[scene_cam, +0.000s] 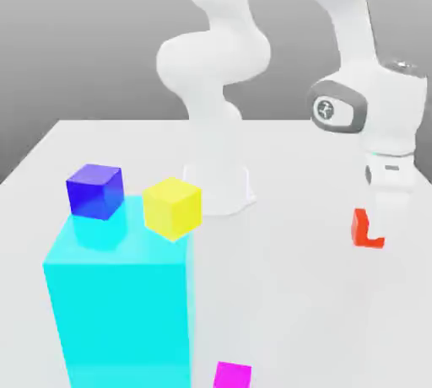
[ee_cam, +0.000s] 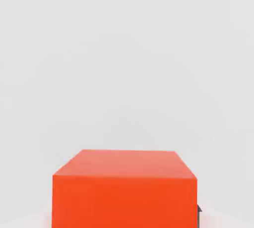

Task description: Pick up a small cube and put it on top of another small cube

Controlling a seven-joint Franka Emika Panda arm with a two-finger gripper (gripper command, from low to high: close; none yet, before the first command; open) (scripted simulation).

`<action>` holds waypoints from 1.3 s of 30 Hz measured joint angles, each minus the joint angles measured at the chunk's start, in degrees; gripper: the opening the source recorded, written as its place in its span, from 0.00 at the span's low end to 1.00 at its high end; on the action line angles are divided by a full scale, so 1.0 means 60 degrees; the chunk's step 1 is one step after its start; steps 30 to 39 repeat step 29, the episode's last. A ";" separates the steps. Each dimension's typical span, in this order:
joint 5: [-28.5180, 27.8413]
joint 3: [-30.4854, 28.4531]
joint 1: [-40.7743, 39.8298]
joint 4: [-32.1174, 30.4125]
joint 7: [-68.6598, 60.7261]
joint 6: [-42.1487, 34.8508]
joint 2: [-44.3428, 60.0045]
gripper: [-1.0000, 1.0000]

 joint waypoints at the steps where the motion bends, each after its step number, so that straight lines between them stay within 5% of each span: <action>1: -0.0041 -0.0244 -0.0386 0.0193 -0.0100 -0.0404 -0.0221 0.00; 16: -0.0925 -0.3752 -0.4237 0.2946 -0.1491 -0.6035 -0.3271 0.00; 21: -0.1425 -0.4651 -0.5374 0.3554 -0.1813 -0.7254 -0.3865 0.00; 25: -0.1580 -0.4963 -0.5617 0.2867 -0.1909 -0.6257 -0.3556 0.00; 26: -0.1588 -0.5008 -0.5632 0.2675 -0.1925 -0.5964 -0.3453 1.00; 39: -0.1587 -0.5008 -0.5632 0.2675 -0.1925 -0.5964 -0.3453 1.00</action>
